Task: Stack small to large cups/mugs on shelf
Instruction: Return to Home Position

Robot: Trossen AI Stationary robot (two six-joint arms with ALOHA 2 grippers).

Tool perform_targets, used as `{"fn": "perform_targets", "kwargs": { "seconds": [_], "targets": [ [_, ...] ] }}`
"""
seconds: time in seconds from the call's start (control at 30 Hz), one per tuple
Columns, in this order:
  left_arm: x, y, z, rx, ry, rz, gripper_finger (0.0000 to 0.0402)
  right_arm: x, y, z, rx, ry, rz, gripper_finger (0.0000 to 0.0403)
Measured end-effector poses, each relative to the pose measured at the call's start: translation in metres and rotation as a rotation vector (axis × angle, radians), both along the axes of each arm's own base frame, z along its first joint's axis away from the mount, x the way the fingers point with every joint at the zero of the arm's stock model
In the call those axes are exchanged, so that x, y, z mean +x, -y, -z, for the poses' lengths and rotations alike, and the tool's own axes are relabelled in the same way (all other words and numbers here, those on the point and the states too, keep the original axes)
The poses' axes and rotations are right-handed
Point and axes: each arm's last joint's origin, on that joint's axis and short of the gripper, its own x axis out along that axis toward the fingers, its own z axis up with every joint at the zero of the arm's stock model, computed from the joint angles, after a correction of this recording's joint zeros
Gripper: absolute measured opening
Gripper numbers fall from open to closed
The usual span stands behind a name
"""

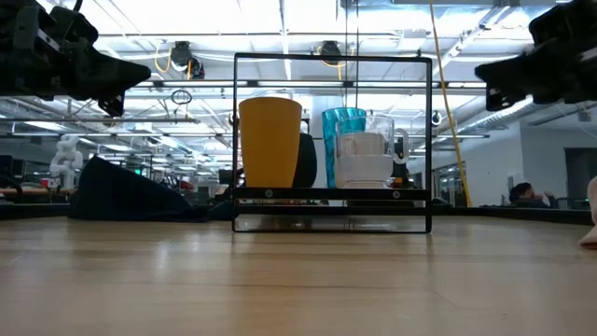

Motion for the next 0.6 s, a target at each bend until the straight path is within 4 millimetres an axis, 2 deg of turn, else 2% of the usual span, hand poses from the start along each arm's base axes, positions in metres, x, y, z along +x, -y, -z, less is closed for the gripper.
{"fn": "perform_targets", "kwargs": {
  "seconds": [0.1, 0.6],
  "targets": [
    [0.0000, 0.0000, -0.0001, 0.000, 0.000, 0.000, 0.0021, 0.0001, 0.0005, 0.0008, 0.017, -0.010, 0.046, 0.0002],
    [0.0000, 0.0000, -0.0001, 0.000, 0.000, 0.000, 0.0021, 0.0004, 0.0005, 0.0003, 0.022, -0.006, 0.046, 0.0002]
  ]
}}
